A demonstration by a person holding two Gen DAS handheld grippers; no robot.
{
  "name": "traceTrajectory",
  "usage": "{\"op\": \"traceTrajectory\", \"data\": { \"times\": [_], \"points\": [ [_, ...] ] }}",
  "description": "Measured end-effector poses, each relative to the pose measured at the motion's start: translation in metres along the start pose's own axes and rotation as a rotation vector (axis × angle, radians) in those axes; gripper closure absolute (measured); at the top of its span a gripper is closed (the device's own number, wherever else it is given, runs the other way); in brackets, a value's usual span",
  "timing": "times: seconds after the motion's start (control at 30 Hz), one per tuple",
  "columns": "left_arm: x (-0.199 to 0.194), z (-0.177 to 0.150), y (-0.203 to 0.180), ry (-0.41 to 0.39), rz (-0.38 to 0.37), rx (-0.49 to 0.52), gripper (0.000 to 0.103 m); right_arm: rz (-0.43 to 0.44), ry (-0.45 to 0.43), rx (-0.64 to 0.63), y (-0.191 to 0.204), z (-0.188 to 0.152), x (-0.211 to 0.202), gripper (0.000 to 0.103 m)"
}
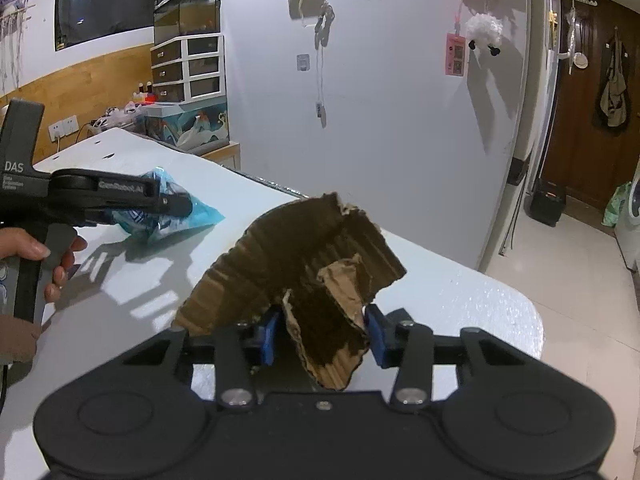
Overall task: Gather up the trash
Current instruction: 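Grasp the teal wrapper with the left tool while the right tool grasps the cardboard, then carry the teal wrapper and brown cardboard with both tools over the trash bin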
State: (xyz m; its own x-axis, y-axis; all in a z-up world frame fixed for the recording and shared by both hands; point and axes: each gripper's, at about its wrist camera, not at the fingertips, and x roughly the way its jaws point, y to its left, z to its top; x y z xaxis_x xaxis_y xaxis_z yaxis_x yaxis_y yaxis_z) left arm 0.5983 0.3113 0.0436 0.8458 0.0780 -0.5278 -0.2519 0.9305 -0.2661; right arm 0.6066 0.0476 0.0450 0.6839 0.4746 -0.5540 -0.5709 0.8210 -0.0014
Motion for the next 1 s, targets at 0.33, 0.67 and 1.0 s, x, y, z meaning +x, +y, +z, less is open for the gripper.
{"op": "traceTrajectory", "data": {
  "times": [0.33, 0.67, 1.0],
  "points": [
    [-0.038, -0.027, -0.020, -0.021, -0.001, 0.068, 0.049, -0.025, 0.007, 0.029, 0.007, -0.015, -0.025, 0.062],
    [-0.104, -0.046, -0.049, -0.060, -0.027, 0.104, 0.049, -0.086, -0.032, 0.107, -0.005, -0.028, -0.069, 0.063],
    [-0.152, -0.065, -0.089, -0.099, -0.049, 0.197, 0.049, -0.144, -0.085, 0.142, -0.016, -0.039, -0.122, 0.062]
  ]
}}
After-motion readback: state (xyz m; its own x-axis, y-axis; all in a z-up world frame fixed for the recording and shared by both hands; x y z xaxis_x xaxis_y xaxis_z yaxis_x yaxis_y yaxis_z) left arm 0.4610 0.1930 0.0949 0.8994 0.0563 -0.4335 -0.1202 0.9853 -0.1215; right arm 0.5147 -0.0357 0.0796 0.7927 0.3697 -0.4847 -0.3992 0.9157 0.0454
